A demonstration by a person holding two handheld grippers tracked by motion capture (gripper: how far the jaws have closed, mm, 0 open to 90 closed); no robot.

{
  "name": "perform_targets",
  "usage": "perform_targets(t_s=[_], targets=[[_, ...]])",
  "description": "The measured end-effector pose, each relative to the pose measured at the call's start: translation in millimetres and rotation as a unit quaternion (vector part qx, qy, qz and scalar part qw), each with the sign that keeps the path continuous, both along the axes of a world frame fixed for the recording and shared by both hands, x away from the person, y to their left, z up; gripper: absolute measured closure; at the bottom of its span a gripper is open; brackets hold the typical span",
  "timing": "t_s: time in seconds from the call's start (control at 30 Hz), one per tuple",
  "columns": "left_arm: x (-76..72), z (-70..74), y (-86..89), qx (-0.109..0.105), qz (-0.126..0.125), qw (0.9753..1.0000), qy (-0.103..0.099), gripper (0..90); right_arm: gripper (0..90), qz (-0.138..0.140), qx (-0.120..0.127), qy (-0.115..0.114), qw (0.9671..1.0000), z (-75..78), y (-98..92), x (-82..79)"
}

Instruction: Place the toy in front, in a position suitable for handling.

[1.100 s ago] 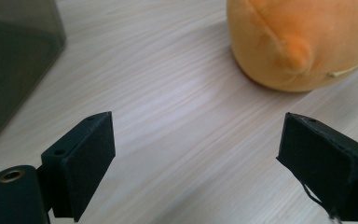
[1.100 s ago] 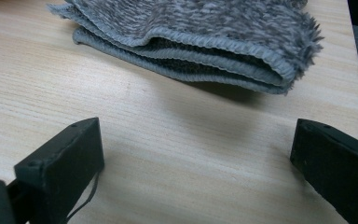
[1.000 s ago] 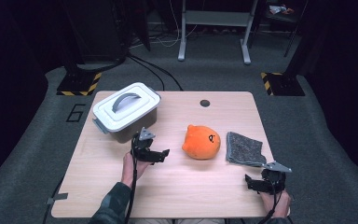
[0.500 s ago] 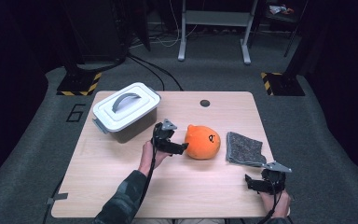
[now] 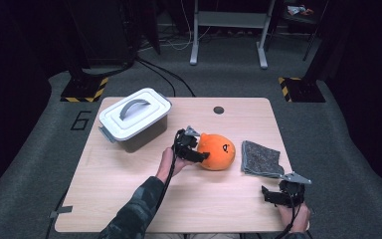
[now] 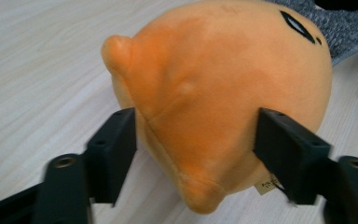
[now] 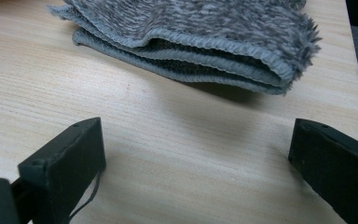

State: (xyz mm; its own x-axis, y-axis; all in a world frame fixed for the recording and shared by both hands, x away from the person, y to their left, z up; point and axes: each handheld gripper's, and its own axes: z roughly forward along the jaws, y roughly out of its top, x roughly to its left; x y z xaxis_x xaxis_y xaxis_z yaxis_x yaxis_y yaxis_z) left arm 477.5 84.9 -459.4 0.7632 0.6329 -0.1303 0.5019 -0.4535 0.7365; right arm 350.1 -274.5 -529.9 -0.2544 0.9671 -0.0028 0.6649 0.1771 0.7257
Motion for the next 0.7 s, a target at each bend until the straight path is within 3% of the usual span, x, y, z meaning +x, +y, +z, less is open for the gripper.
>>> perform_targets(t_s=[0.17,0.33,0.47,0.63,0.7], targets=[[-6.6,-4.8,-6.6,0.023,0.005,0.9997,-0.008,59.1,2.8,-0.001,-0.002,-0.002,1.0,0.0,0.3,-0.2],[-9.5,-4.4,-7.5,0.031,0.017,0.9992,-0.019,72.9,3.0,0.0,0.0,0.0,1.0,0.0,0.0,-0.1],[-13.2,-3.1,-8.6,0.02,0.032,0.9988,-0.032,76.4,3.2,-0.002,0.002,0.0,1.0,0.1,0.3,-0.3],[-18.1,3.4,-11.0,0.004,0.047,0.9984,-0.032,78.3,3.7,-0.004,0.003,0.0,1.0,0.1,0.1,-0.4],[-20.7,7.4,-13.0,0.01,0.048,0.9979,-0.041,78.7,3.9,-0.003,0.001,-0.002,1.0,0.1,0.0,-0.4]])
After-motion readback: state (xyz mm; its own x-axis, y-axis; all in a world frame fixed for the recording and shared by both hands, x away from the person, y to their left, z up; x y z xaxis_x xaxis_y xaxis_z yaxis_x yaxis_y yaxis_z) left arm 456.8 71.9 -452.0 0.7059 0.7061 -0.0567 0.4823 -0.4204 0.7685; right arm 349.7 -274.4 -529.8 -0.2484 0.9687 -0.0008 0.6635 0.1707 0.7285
